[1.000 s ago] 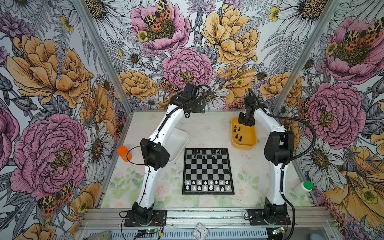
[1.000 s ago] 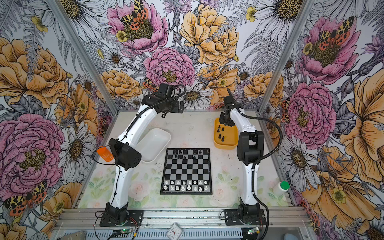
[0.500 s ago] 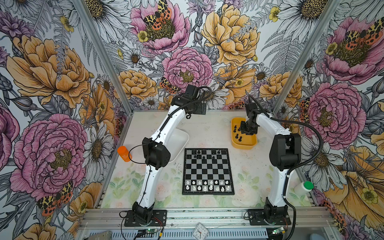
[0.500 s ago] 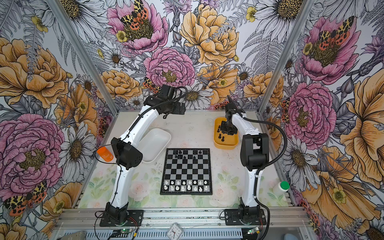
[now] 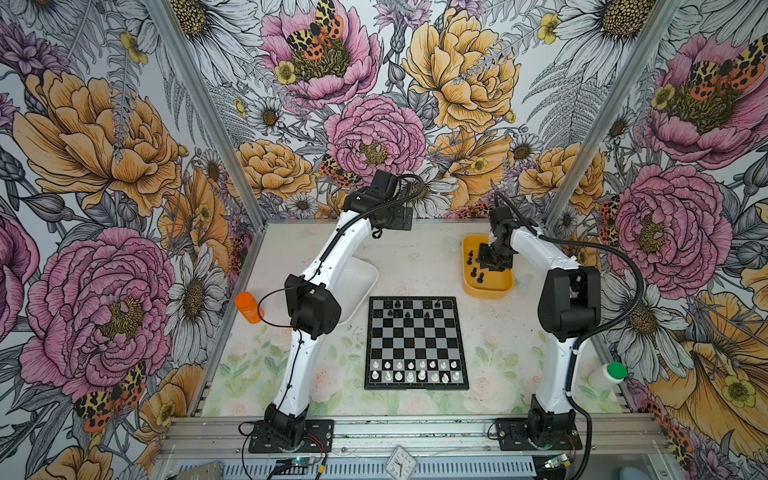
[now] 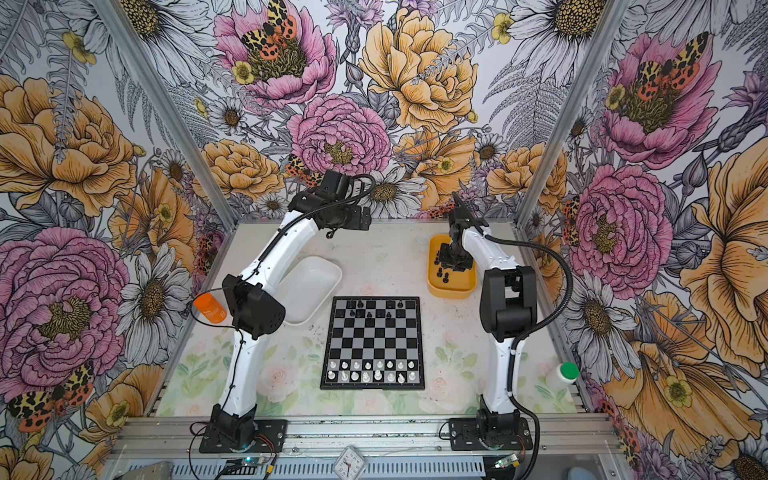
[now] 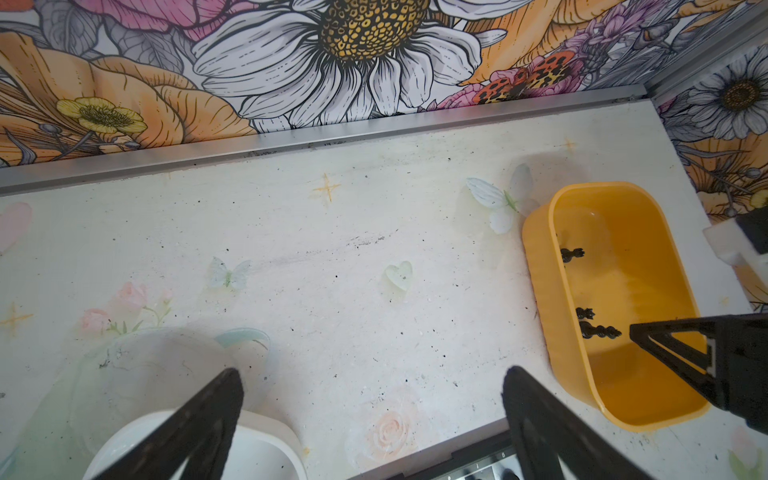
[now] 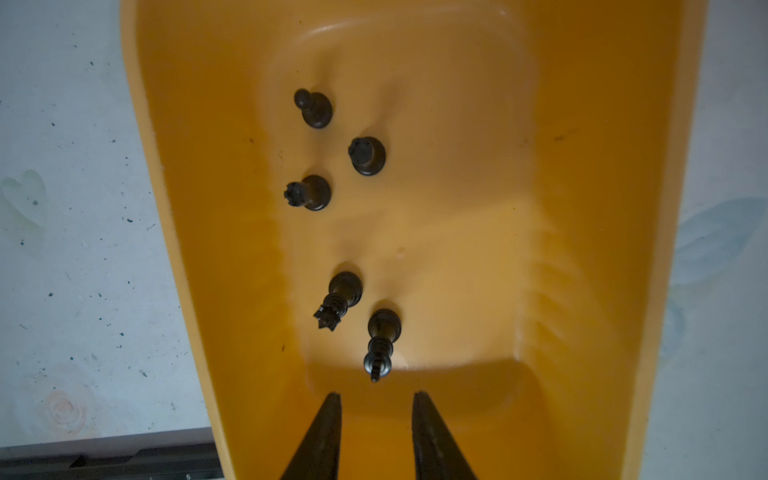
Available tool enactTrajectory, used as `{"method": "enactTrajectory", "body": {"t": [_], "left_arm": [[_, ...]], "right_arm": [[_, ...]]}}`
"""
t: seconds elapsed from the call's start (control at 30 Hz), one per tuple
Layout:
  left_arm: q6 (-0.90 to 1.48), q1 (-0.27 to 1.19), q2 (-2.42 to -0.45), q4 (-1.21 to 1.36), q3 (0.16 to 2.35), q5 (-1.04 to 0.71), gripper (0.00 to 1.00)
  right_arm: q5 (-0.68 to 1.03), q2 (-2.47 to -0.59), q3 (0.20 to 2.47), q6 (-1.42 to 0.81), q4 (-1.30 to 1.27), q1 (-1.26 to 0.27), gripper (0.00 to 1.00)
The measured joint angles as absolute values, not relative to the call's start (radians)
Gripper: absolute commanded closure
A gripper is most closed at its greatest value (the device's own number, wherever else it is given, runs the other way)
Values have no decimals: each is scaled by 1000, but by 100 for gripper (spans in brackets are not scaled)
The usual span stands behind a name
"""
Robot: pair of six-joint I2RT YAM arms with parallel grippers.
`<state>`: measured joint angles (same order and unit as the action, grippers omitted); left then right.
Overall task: Set up the chess pieces on the board
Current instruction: 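Lower the right gripper around a tall black piece in the yellow tray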
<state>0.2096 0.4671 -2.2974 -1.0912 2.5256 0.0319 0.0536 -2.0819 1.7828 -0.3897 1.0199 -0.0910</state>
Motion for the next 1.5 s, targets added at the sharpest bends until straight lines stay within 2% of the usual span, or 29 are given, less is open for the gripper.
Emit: {"method": "enactTrajectory", "body": {"t": [0.77,1.5], "left_arm": [[209,466,-2297,-1091,2526,32,1],[210,458,-2296,-1091,2514,33,1]], "right_arm": [[24,-2133,1783,-364,1003,-93,71],[32,-2175,1783,-349,990,-93,79]]}}
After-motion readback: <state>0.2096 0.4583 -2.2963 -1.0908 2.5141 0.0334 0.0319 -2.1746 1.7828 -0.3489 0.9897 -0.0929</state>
